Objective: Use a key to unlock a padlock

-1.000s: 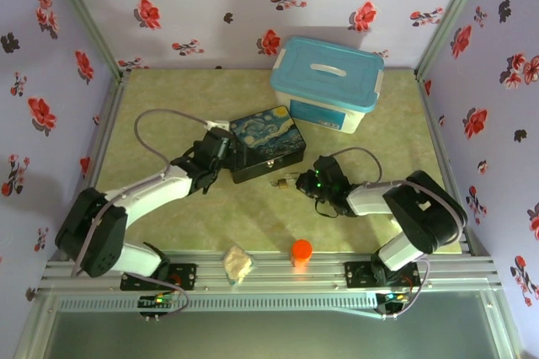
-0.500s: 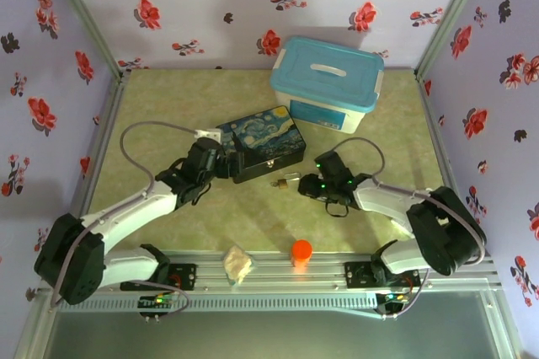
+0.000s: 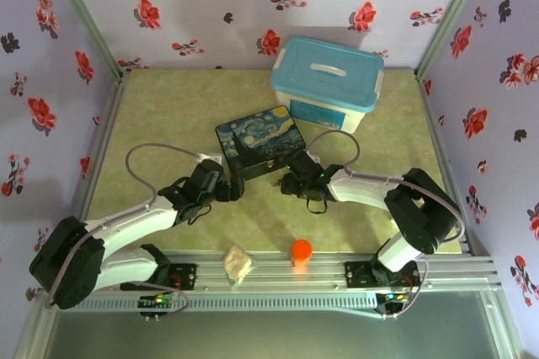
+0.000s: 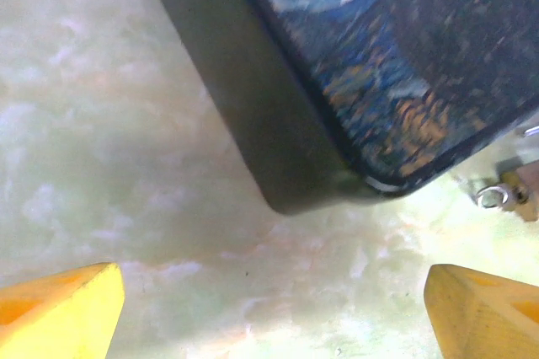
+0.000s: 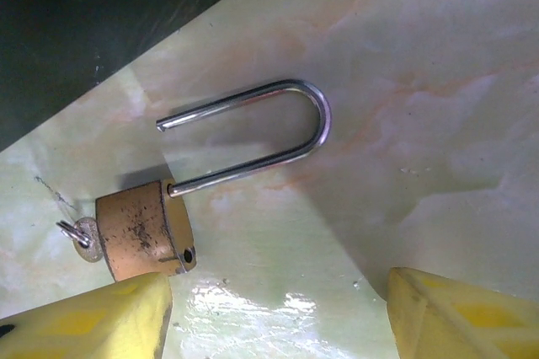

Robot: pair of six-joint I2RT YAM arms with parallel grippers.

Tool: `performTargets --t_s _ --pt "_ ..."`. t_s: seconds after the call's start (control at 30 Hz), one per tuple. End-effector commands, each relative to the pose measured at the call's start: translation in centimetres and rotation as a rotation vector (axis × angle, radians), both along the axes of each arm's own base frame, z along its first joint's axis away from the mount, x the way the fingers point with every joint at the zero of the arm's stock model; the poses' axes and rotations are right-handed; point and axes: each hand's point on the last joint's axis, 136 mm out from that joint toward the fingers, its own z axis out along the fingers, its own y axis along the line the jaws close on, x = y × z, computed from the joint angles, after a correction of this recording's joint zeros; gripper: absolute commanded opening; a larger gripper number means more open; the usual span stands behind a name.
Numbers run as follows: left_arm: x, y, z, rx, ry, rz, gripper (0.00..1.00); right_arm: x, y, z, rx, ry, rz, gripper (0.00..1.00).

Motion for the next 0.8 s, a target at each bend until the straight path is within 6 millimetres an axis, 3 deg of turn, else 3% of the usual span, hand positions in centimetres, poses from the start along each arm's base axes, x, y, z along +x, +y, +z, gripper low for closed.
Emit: performTargets --t_s 0.0,0.37,0.6,0.77 --pt "0.1 0.2 -0.2 -0.018 -0.014 0.040 0.92 1.6 2.4 0.9 0.086 -0.062 -0.039 0.68" --pt "-0.2 0.6 -0.8 -0.011 -0.006 0.046 0.94 2.6 4.2 0.6 0.154 -0.092 -0.086 0.69" --pt "-0.2 0.6 -0.9 -0.013 -0.008 0.050 0.94 2.3 3.4 1.4 0.094 -0.113 -0.052 0.73" --pt "-0.1 0.5 -1.0 -0.013 -0.005 0.054 0.94 2.4 2.5 0.5 -0.015 -0.112 -0.053 0.71"
